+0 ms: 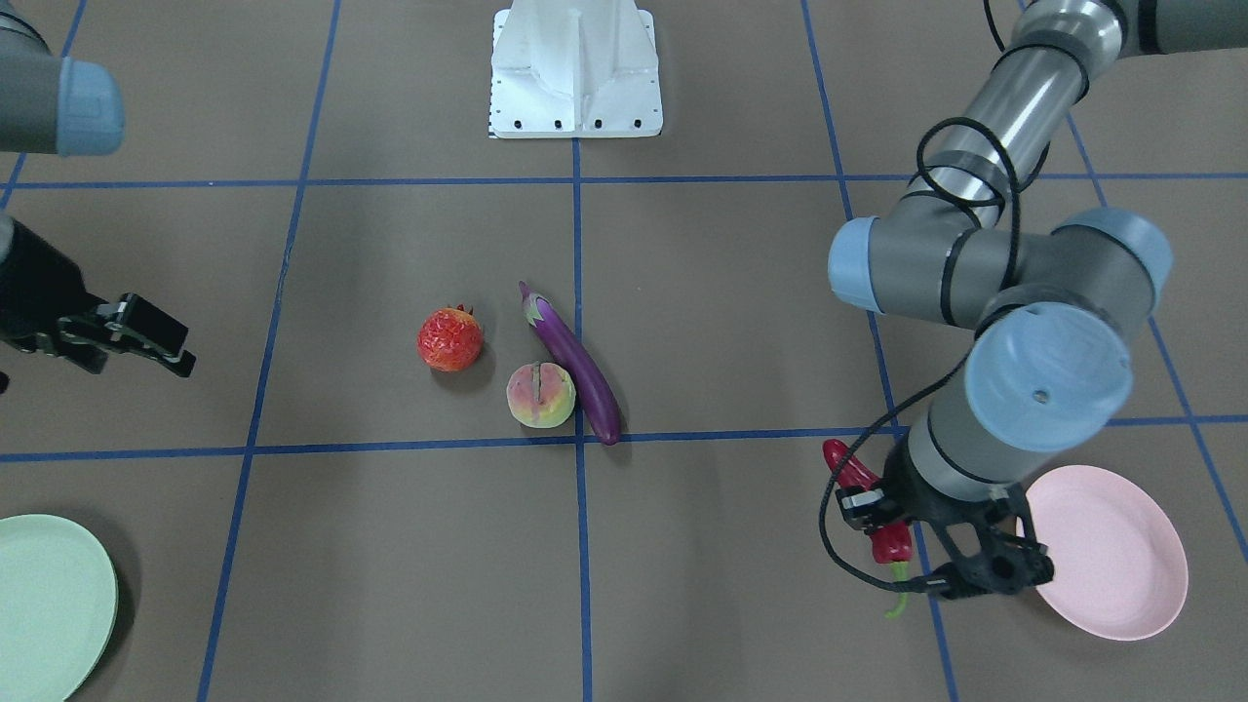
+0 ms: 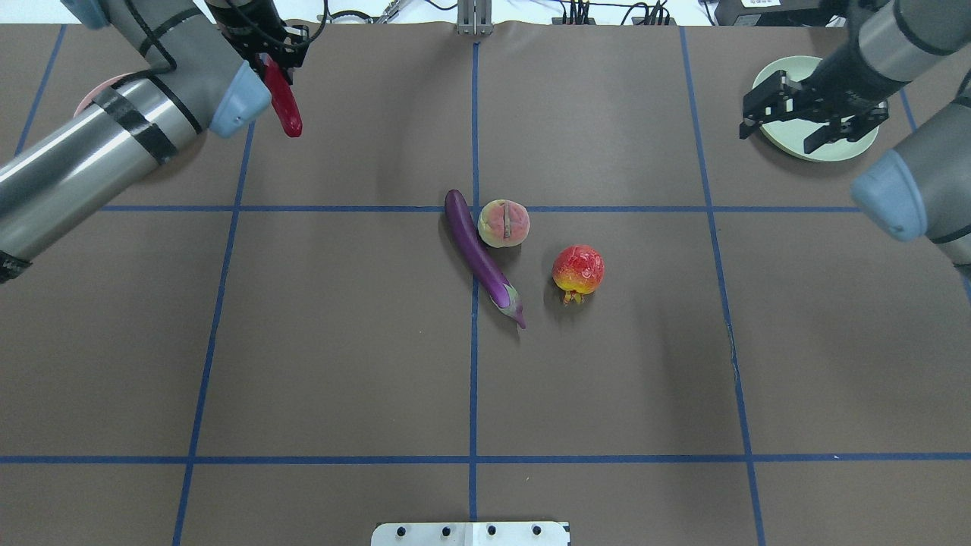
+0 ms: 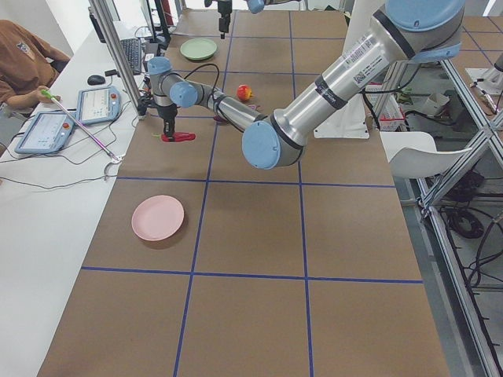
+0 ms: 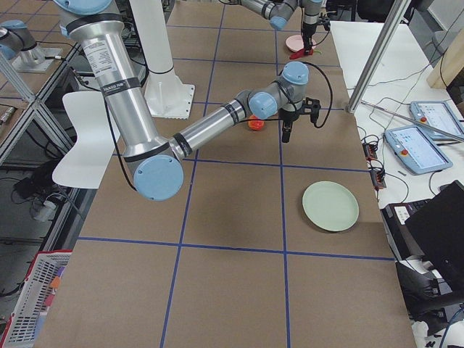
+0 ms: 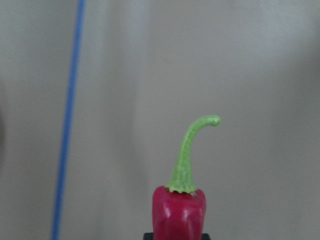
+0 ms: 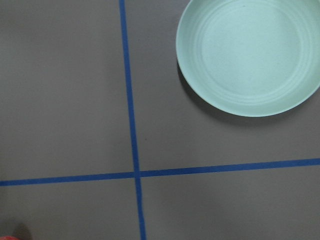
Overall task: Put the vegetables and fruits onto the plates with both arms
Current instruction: 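Carry chili to pink plate with left gripper while right gripper nears apple, then release chili with left gripper while right gripper grasps the red apple, then carry apple toward green plate with right gripper while left reaches eggplant, then set apple on green plate with right gripper while left grasps purple eggplant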
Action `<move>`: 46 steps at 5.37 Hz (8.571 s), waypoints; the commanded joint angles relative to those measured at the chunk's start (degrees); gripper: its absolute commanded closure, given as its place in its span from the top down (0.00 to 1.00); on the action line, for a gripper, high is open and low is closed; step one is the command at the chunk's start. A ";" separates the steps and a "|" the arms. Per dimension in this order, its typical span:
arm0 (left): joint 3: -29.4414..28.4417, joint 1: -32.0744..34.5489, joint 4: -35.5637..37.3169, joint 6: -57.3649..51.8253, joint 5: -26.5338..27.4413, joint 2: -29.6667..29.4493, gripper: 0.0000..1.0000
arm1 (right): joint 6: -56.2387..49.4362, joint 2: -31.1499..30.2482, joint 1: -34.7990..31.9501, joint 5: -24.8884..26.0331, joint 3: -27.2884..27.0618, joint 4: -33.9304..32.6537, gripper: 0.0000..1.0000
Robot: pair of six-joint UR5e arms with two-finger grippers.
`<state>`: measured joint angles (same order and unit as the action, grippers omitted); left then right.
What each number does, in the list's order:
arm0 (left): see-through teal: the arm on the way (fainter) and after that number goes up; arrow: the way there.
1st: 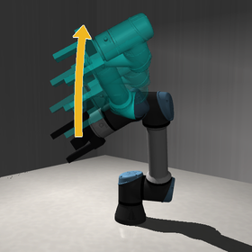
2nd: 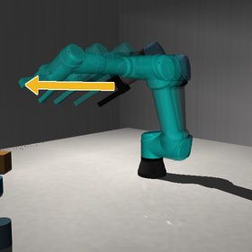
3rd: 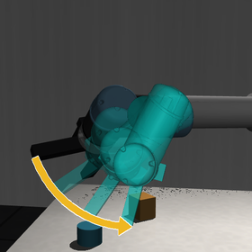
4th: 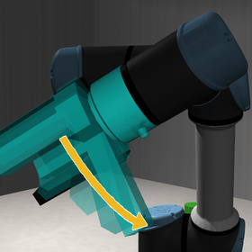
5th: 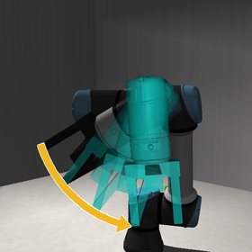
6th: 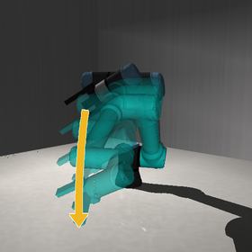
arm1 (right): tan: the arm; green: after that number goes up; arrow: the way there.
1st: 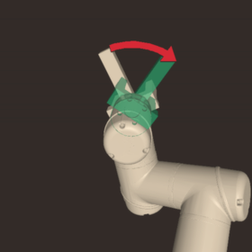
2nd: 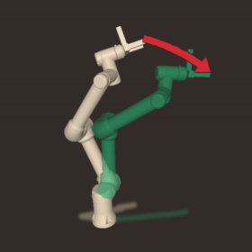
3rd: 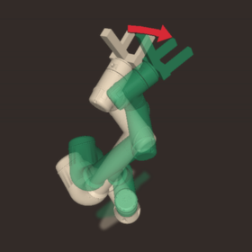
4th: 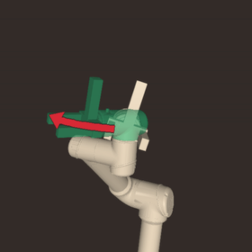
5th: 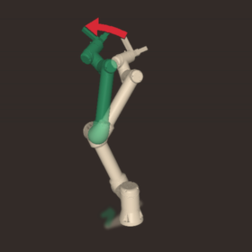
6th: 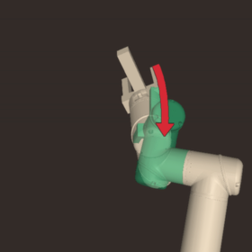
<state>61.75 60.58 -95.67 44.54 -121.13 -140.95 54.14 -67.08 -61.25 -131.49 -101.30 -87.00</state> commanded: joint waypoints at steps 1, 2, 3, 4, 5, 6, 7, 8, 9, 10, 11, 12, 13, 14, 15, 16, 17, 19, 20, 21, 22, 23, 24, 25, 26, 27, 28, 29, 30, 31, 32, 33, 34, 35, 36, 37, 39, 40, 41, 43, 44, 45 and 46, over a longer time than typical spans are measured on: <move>-9.23 5.58 -0.65 -12.57 0.71 0.06 0.00 | 7.43 4.57 6.11 4.28 1.27 -0.19 1.00; -11.63 6.39 -0.65 -15.85 5.94 0.06 0.00 | 9.90 8.16 8.50 6.75 4.67 -0.28 1.00; -15.48 6.57 -3.79 -17.02 10.25 0.15 0.00 | 12.28 10.11 10.87 8.26 6.45 -0.10 1.00; -19.53 6.83 -7.04 -19.46 13.87 0.32 0.00 | 15.17 11.70 13.50 10.97 7.42 -0.01 1.00; -21.57 6.75 -9.33 -19.84 15.03 1.02 0.00 | 16.33 11.89 15.18 11.95 7.43 -0.01 1.00; -21.94 6.14 -10.83 -19.84 15.13 1.90 0.00 | 17.22 12.93 16.42 13.44 8.56 -0.10 1.00; -22.03 5.96 -10.85 -19.84 15.48 1.91 0.15 | 17.22 13.29 17.82 14.33 9.27 -0.10 1.00; -21.94 5.96 -10.85 -19.93 16.09 1.91 0.63 | 17.22 13.99 20.01 15.29 10.15 -0.10 1.00; -21.94 6.04 -11.46 -19.84 16.45 1.91 1.00 | 17.14 15.13 20.90 16.69 11.03 -0.19 1.00; -21.94 6.04 -11.55 -19.84 16.80 1.91 1.00 | 17.14 15.31 21.52 16.79 11.82 -0.45 1.00; -21.94 6.04 -11.64 -19.75 16.80 1.99 1.00 | 17.14 15.23 21.53 16.80 11.83 -2.45 1.00; -21.94 5.96 -12.16 -19.75 16.80 1.99 1.00 | 17.14 15.40 21.70 16.80 11.83 -3.34 1.00; -21.94 5.96 -12.25 -19.75 16.89 2.08 1.00 | 17.14 15.14 23.01 16.88 12.09 -3.35 1.00; -21.85 5.96 -12.25 -19.75 16.80 2.26 1.00 | 17.14 15.05 23.46 16.80 12.35 -3.44 1.00; -21.76 5.96 -12.34 -19.75 16.80 2.43 1.00 | 17.14 15.05 23.63 16.80 13.40 -3.53 1.00; -21.68 5.87 -12.34 -19.75 16.80 2.43 1.00 | 17.14 14.79 23.72 16.80 13.58 -3.70 1.00; -21.59 5.87 -12.60 -19.75 16.80 2.52 1.00 | 17.14 15.14 23.99 16.71 13.58 -5.01 1.00; -21.33 5.87 -12.61 -19.67 16.71 2.52 1.00 | 17.22 15.23 24.25 16.36 13.67 -5.20 0.93; -19.93 5.78 -12.52 -18.79 16.19 2.52 1.00 | 18.96 15.23 24.25 16.27 13.67 -5.20 0.58; -16.26 5.78 -11.56 -16.78 14.53 2.52 1.00 | 18.98 15.23 24.34 16.27 13.41 -5.20 0.26; -12.83 5.69 -8.42 -16.07 8.34 2.35 1.00 | 18.98 15.05 24.25 16.01 12.45 -5.63 0.00; -7.84 3.69 -5.69 -9.01 4.45 1.82 1.00 | 18.98 15.05 23.29 16.00 9.14 -8.25 0.00; -1.61 -0.24 -3.75 -0.07 -0.29 1.82 1.00 | 18.98 15.05 20.33 16.00 5.80 -11.93 0.00; 6.28 -3.76 -0.51 11.07 -4.69 1.64 1.00 | 18.72 14.79 16.73 15.83 5.07 -12.75 0.00; 12.10 -9.28 1.61 19.62 -4.90 1.56 1.00 | 17.41 14.35 13.21 15.92 5.06 -12.67 0.00; 14.60 -13.95 1.63 27.54 -4.65 0.51 1.00 | 13.05 13.56 9.35 15.66 5.06 -12.67 0.00; 17.32 -17.47 1.72 32.49 -4.47 -0.37 1.00 | 5.78 11.90 5.92 15.22 5.23 -12.58 0.00; 18.39 -22.99 1.72 39.94 -3.77 -2.21 1.00 | -0.47 9.62 2.32 13.21 5.32 -12.15 0.00; 18.32 -26.79 1.72 43.49 -0.63 -3.96 1.00 | -6.97 8.56 0.10 13.37 6.19 -12.23 0.00; 17.71 -30.83 1.55 44.31 3.40 -4.07 1.00 | -12.51 8.55 -2.79 13.37 8.99 -12.14 0.00; 15.70 -32.17 0.85 44.41 5.36 -4.59 1.00 | -15.88 8.55 -5.17 13.37 14.58 -8.40 0.00; 11.50 -32.27 0.49 44.23 5.90 -6.51 1.00 | -16.95 8.55 -6.84 13.54 23.69 3.56 0.00; 9.46 -32.28 -1.51 44.23 6.60 -6.79 1.00 | -17.84 8.90 -7.64 13.63 28.74 8.11 0.00; 8.48 -32.36 -2.58 44.23 6.61 -6.88 0.99 | -19.06 8.90 -7.91 14.07 29.75 8.25 0.00; 8.47 -32.36 -2.50 44.23 6.69 -6.80 0.94 | -19.25 8.99 -8.09 14.33 30.37 8.51 0.00; 8.30 -32.28 -2.50 44.06 6.69 -6.80 0.89 | -19.34 9.16 -8.09 15.29 31.15 8.60 0.00; 7.68 -32.19 -2.59 43.97 7.57 -6.80 0.79 | -19.43 9.16 -7.74 17.14 33.69 11.65 0.00; 7.68 -32.10 -2.50 43.97 7.57 -6.80 0.68 | -19.34 9.95 -7.57 17.76 38.06 16.37 0.00; 7.68 -32.10 -2.50 43.97 7.57 -6.80 0.40 | -19.34 10.21 -7.13 18.02 38.54 16.68 0.00; 7.77 -31.05 -4.76 43.62 8.98 -6.88 0.00 | -18.73 10.39 -5.64 18.99 38.63 16.77 0.33; 8.55 -29.22 -4.09 41.27 8.02 -6.97 0.00 | -17.85 10.39 -4.94 18.91 38.55 16.77 0.99; 8.82 -26.07 -1.73 41.07 4.10 -6.88 0.00 | -17.32 10.57 -4.93 18.12 38.02 16.77 1.00; 10.04 -23.43 2.03 40.72 2.93 -6.88 0.00 | -16.62 10.83 -5.02 15.50 36.97 16.69 1.00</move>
<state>70.91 34.75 -96.57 85.62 -116.67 -147.85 36.91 -56.47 -66.26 -114.08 -63.51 -70.25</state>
